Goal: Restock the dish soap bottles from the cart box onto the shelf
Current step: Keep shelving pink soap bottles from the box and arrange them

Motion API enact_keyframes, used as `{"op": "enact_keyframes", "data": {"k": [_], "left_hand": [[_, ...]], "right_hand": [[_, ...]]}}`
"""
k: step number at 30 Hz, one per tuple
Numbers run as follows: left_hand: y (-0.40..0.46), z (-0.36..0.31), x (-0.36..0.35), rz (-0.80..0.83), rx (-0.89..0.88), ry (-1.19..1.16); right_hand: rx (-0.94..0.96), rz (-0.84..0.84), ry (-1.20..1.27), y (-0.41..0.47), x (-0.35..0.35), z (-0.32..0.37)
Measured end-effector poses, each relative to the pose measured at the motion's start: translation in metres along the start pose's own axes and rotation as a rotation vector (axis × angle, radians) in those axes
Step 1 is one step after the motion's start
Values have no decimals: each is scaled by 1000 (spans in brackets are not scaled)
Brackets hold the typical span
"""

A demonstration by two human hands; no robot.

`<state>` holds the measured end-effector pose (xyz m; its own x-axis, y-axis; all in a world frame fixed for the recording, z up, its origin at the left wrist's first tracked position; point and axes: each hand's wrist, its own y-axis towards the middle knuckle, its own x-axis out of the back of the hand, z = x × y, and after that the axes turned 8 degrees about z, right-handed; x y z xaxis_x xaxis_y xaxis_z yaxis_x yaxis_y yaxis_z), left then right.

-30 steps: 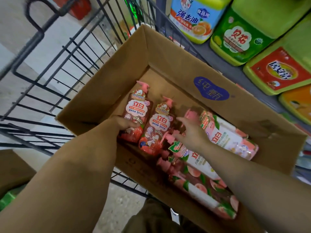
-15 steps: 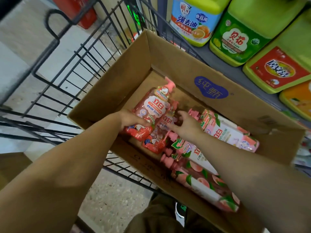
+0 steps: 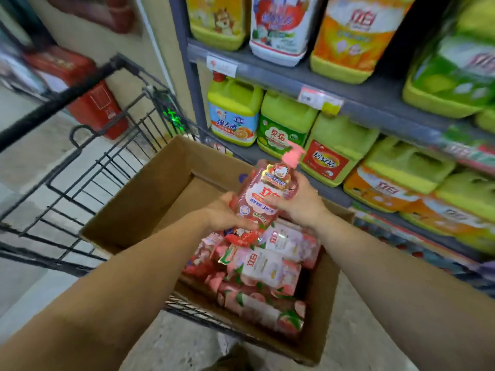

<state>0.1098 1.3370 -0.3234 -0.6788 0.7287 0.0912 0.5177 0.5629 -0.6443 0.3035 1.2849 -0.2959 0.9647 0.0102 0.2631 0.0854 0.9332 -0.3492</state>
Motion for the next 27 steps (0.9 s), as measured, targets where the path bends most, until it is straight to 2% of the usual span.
{"op": "enact_keyframes", "data": {"k": [5,10,18,23,27], "left_hand": [[-1,-54,-102,54,-166,-4],[-14,-122,-277,158,-365,-49],[-50,-240,-571,461,-571,117],[-62,-298,-715,569,-724,217],[-89,-337,-802,674,-782,219]], "right_hand": [[100,-181,6,-85,96,0],[159,-400,30,-219,224,-33],[163,-828,-68,-459,425,-72],[151,-1098,-109,-575,512,-94],[154,-1237,-138,-636,567,-104]]}}
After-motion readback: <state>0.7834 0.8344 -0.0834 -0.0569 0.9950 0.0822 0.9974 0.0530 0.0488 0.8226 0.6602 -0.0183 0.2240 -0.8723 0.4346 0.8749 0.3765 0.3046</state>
